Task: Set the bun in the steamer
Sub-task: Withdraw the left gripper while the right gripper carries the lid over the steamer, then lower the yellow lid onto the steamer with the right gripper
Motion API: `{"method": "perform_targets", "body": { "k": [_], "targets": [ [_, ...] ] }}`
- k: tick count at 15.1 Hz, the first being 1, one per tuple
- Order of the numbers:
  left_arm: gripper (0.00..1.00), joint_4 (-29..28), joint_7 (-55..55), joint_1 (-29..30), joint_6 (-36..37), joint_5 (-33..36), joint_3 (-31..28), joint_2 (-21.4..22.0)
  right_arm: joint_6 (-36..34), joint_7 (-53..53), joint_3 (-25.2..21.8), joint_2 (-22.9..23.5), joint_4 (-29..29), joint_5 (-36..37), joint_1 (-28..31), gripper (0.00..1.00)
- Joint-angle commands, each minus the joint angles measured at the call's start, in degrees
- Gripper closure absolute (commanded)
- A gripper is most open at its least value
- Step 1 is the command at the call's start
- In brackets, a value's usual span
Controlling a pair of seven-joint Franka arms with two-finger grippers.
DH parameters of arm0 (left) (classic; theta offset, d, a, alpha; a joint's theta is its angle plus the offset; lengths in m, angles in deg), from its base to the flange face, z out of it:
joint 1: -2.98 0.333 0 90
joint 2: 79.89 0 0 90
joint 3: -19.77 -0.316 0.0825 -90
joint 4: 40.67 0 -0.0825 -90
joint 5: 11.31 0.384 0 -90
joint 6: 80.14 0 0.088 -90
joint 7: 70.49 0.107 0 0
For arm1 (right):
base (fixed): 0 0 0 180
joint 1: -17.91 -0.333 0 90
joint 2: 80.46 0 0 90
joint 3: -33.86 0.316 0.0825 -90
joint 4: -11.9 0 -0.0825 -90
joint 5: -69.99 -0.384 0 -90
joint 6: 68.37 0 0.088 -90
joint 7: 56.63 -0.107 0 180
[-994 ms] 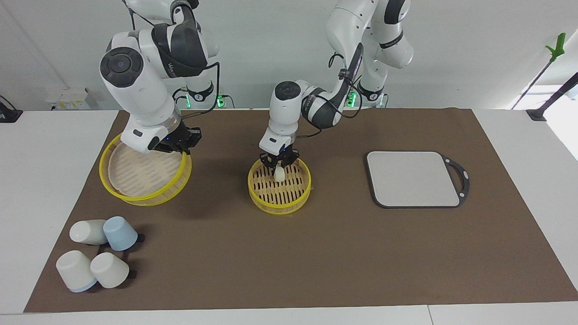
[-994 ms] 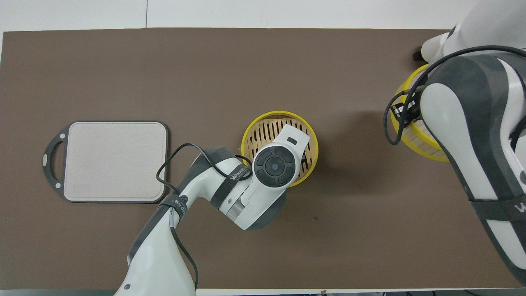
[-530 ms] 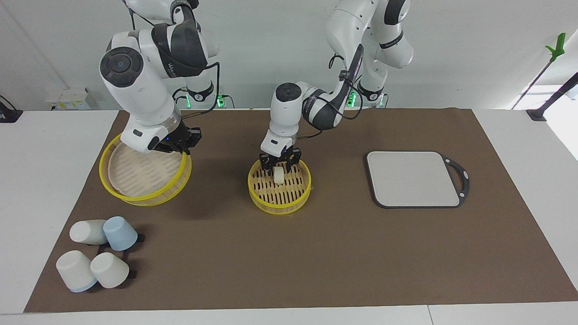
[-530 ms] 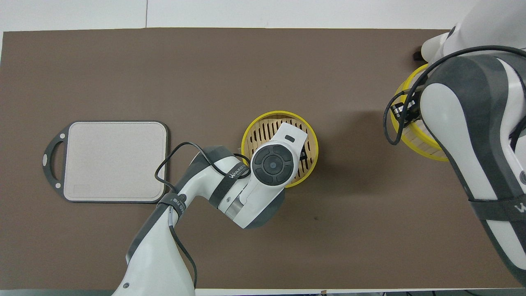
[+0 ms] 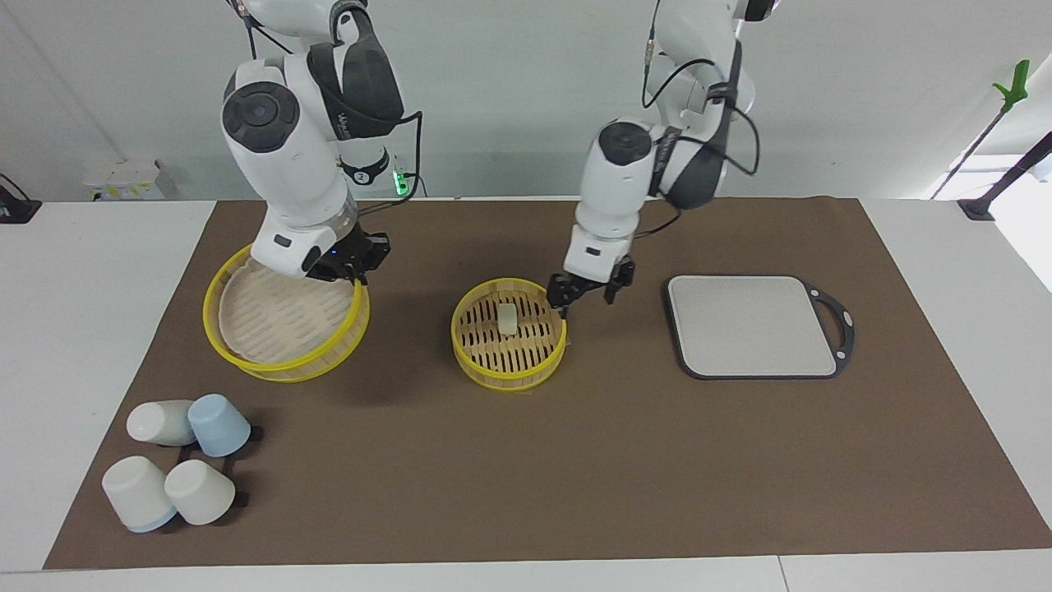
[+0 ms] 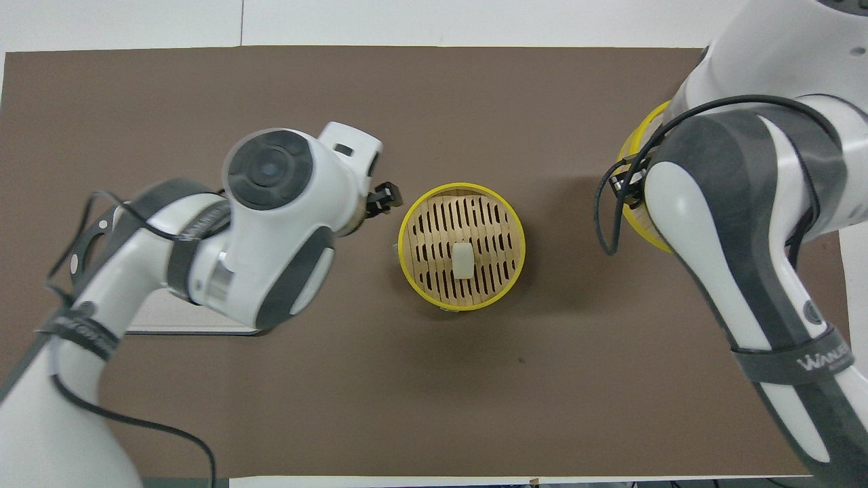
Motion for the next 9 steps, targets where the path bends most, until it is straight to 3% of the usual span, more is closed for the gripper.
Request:
{"method": "perform_targets", "body": {
  "k": [1, 4, 6, 9],
  "targets": [
    [0.0, -0.05, 11.01, 8.9, 6.32, 0.67, 0.82, 4.65, 6.44, -12.63, 0.39, -0.51, 2.12, -0.75, -9.63, 1.0],
    [0.0, 1.79, 25.95, 16.83, 12.65, 3.73, 0.82, 7.38, 17.34, -24.61, 0.39, 5.2, 1.16, -3.99, -17.82, 1.0],
    [0.0, 3.19, 32.12, 20.87, 16.6, 3.83, 0.82, 9.05, 20.35, -30.24, 0.22, 9.67, -0.76, -4.1, -21.87, 1.0],
    [0.0, 3.29, 35.4, 22.03, 21.18, 3.83, 0.82, 11.69, 22.9, -31.06, 0.22, 11.28, -0.44, -3.39, -24.43, 1.0]
  ]
}}
